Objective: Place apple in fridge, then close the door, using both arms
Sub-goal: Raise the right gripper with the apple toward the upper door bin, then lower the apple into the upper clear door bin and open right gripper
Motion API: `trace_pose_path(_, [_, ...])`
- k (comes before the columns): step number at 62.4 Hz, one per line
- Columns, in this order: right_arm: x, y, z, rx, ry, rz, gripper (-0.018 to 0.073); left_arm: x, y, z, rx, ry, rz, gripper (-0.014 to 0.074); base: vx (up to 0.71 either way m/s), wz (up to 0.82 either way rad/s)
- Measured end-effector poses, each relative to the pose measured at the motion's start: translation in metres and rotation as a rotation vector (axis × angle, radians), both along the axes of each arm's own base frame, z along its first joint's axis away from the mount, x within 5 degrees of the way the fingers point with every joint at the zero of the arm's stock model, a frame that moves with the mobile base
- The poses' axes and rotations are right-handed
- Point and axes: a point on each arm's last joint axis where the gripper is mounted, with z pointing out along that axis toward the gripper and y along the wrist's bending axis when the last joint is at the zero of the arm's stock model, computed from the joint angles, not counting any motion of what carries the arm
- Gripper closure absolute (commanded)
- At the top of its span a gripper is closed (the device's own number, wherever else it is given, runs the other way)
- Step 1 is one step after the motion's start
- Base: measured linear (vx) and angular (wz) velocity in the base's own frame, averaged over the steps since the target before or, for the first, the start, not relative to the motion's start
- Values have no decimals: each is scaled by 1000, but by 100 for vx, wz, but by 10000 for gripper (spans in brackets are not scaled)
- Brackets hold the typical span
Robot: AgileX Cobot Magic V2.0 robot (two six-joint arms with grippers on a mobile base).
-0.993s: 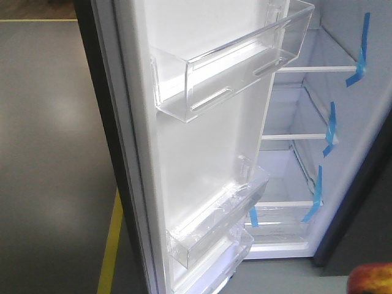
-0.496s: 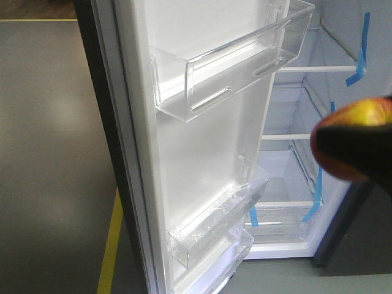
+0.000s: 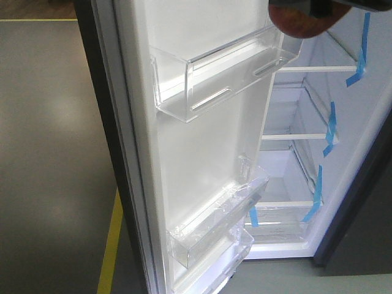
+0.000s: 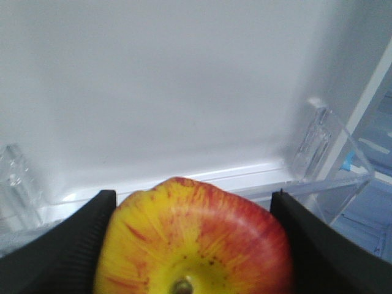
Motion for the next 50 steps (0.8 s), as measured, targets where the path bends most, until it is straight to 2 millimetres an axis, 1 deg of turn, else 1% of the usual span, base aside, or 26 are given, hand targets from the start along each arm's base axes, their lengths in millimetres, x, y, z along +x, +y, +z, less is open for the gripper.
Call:
trace_pose_path(2, [7,3,1,-4,-4,-4,166,0,0,0,0,0,0,603,0,0])
trace_pose_path(3, [13,5,-1,-10,5,-4,166,0,0,0,0,0,0,603,0,0])
trace_pose_path(5, [19,7,1,-12,-4,-8,166,0,0,0,0,0,0,603,0,0])
trace_pose_path(12, [38,14,4,-26,-18,-17,166,0,0,0,0,0,0,603,0,0])
trace_pose_path(14, [45,17,1,-31,-11,-18,166,0,0,0,0,0,0,603,0,0])
trace_pose_path(21, [61,23,1,-38,-21,-23,166,0,0,0,0,0,0,603,0,0])
trace_pose_path(25, [71,27,-4,-46,-13,-21,166,0,0,0,0,0,0,603,0,0])
trace_pose_path(30, [80,31,-7,-49,-11,-20,166,0,0,0,0,0,0,603,0,0])
trace_pose_path(38, [95,37,-19,-55,0,-22,166,0,0,0,0,0,0,603,0,0])
trace_pose_path(50, [110,43,-35,-73,37,-21,161,0,0,0,0,0,0,603,0,0])
